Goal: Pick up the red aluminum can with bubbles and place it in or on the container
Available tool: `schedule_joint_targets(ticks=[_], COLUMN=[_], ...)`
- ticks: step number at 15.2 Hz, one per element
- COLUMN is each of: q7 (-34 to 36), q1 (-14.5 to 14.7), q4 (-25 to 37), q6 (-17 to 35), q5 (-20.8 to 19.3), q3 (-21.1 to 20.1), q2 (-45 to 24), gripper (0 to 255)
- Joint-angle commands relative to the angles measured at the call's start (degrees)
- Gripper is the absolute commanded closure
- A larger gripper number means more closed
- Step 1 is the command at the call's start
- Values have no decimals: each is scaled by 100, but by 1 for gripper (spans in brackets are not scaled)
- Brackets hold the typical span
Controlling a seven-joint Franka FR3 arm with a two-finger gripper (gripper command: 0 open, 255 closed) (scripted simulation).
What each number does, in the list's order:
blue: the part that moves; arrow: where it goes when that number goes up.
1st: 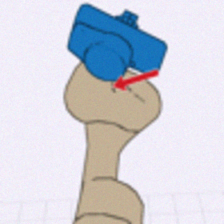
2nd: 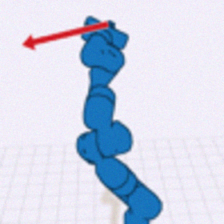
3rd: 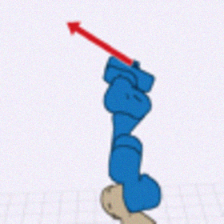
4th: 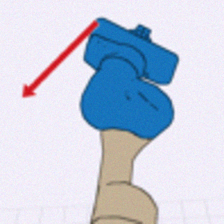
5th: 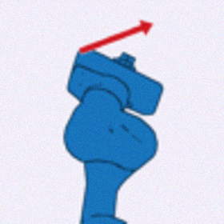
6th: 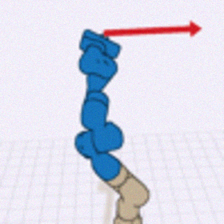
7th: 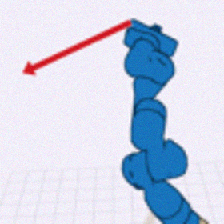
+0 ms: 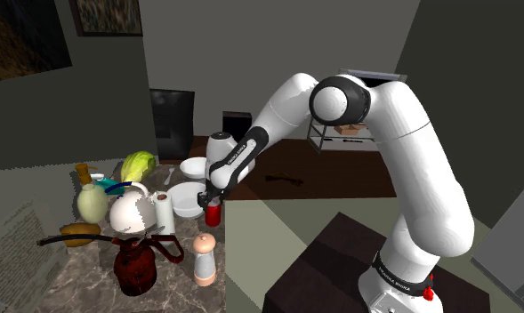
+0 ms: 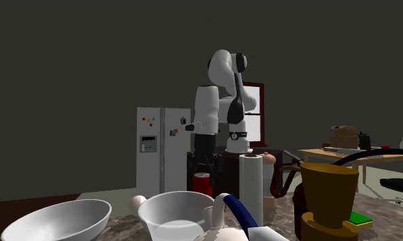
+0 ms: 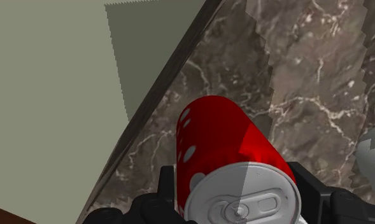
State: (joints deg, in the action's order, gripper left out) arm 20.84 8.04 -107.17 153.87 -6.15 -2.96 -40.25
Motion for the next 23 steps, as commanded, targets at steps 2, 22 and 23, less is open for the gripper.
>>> schedule_joint_targets(ticks=[2,22,23], q7=[-9,-123,-129], q1=[-10,-99,-102], q4=[-66,-182,-174], q6=[-118,-1176,-1234], q5=[14,154,162], q3=[-18,-142,-146], q2=[187,1360,1411], gripper=[255,255,255])
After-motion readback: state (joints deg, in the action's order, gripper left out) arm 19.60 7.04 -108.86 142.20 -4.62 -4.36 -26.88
